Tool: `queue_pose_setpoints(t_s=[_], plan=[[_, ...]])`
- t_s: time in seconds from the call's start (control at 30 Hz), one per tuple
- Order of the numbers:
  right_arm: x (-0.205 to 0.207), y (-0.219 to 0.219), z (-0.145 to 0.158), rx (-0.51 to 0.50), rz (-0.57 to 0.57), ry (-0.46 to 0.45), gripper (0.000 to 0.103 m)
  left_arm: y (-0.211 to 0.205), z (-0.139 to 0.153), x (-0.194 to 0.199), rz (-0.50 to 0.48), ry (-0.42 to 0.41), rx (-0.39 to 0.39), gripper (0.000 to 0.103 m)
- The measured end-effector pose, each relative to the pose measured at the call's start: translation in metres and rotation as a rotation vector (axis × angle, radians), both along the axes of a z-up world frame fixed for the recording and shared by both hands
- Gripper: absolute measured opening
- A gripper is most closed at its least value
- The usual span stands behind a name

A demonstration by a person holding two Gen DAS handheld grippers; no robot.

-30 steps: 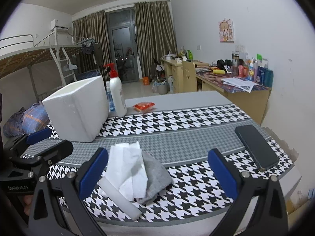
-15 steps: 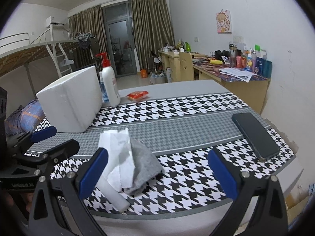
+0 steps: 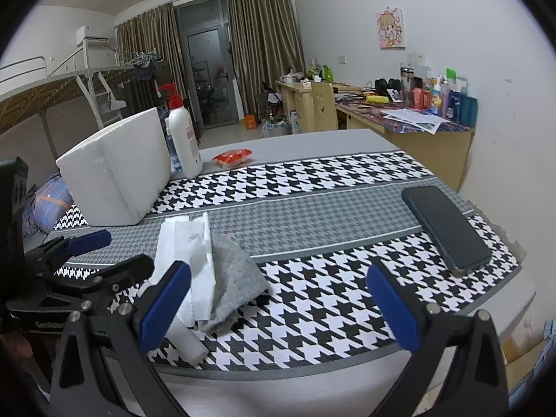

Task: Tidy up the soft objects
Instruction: 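Move both grippers toward the white tissues and grey sock on the runner, then close the left gripper on the white tissues and lift them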

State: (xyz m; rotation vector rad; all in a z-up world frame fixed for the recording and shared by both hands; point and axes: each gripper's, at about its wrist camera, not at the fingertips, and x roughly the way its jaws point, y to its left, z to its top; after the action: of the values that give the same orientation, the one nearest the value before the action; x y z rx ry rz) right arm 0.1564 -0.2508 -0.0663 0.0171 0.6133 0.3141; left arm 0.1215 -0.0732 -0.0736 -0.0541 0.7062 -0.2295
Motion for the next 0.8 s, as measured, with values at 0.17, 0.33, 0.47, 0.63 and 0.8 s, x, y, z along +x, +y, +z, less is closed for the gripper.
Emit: queue_pose_setpoints(t_s=[0.17, 0.33, 0.47, 0.63, 0.8], plan=[[0.002, -0.003, -0.006, 0.000, 0.002, 0.025, 0.102, -0.008, -0.009, 0.007, -0.050, 0.054, -0.011, 0.081], [-0.001, -0.004, -0.011, 0.000, 0.014, 0.037, 0.102, -0.014, -0.018, 0.017, -0.055, 0.103, -0.019, 0.071], [-0.001, -0.002, -0.016, -0.003, 0.020, 0.054, 0.102, -0.015, -0.024, 0.021, -0.070, 0.140, -0.039, 0.053], [0.001, 0.000, -0.019, -0.007, 0.028, 0.069, 0.102, -0.015, -0.029, 0.023, -0.075, 0.158, -0.057, 0.034], [0.005, 0.003, -0.023, -0.009, 0.038, 0.083, 0.102, -0.012, -0.029, 0.022, -0.077, 0.164, -0.068, 0.013]])
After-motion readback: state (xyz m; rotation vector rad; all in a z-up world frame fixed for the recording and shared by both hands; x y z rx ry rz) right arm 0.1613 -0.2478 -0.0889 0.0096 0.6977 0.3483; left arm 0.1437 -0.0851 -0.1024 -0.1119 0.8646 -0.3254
